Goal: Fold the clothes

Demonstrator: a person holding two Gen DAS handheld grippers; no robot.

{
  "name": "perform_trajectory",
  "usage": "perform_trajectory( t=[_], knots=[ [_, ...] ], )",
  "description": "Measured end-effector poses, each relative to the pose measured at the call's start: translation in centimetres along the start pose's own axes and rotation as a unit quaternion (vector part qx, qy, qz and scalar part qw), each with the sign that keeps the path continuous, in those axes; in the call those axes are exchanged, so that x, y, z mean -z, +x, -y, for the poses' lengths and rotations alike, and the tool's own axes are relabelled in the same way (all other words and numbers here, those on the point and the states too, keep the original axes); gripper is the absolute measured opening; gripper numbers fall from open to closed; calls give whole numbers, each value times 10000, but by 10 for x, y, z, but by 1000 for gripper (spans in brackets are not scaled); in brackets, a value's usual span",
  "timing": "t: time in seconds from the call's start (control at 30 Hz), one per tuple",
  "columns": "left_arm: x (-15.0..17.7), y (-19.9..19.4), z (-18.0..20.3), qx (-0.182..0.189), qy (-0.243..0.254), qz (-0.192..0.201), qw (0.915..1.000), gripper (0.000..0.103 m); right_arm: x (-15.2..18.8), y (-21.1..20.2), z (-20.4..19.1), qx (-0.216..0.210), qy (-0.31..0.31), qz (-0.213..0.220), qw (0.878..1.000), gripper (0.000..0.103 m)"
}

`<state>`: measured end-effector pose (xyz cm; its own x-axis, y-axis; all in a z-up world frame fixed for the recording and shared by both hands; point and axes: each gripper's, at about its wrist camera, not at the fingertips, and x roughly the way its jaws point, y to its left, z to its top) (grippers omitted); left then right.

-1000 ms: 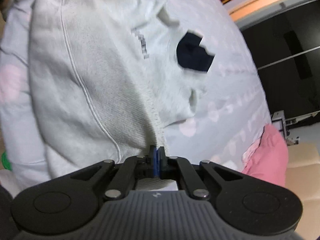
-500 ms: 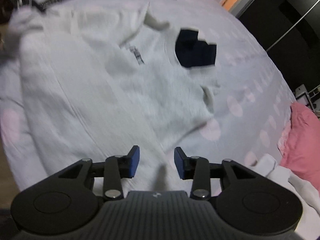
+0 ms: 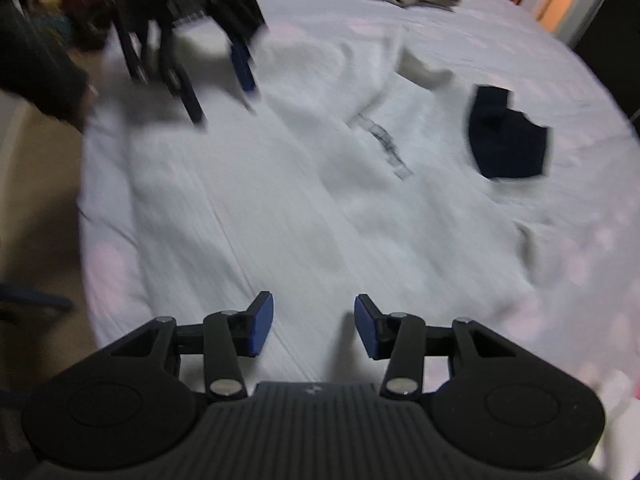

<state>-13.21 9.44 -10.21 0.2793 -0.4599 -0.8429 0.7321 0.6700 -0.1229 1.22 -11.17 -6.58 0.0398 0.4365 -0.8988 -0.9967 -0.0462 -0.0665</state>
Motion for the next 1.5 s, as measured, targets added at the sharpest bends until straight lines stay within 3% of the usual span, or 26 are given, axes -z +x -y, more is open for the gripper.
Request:
perform_trajectory(
  t=[0.1,0.23,0.3,0.37,0.43,0.5,0.73,0.83,0.9,1.03,1.13,1.3,1.5],
  knots=[
    [-4,8,-6,257,-69,-104,9996,52,-20,7,4,-304,-22,59,9995,57],
    [-7,18,-13,551,-162,-251,9980,51,-44,26,7,-578,-65,-46,9983,59],
    [-5,18,-13,579,-185,-251,9978,42,-51,37,8,-759,-69,-190,9969,58],
    [-2,16,-11,564,-201,-222,9980,41,-53,42,5,-821,-124,-297,9961,48],
    [2,13,-6,481,-225,-156,9985,40,-55,44,3,-864,-144,-364,9955,25],
    [8,11,0,372,-252,-74,9990,33,-53,39,3,-889,-120,-316,9955,16],
    [20,-2,16,-213,-327,239,9990,9,-51,26,-2,-883,-213,-207,9956,9],
    [17,-8,17,-515,-348,330,9975,4,-54,23,-5,-638,-362,-142,9972,8],
    [13,-14,15,-902,-515,466,9935,3,-57,22,-6,-362,-478,-102,9981,7],
    [1,-35,3,-1604,-1076,1040,9756,2,-66,19,-4,449,-616,97,9970,6],
    [-9,-47,-7,-1908,-1404,1336,9623,2,-72,13,6,913,-479,353,9940,6],
    [-19,-20,-19,-2155,-1583,841,9599,3,-83,21,18,1338,-154,491,9897,6],
    [-23,28,-16,-2540,-1351,48,9577,4,-80,88,7,1796,-317,-141,9831,6]
  ],
)
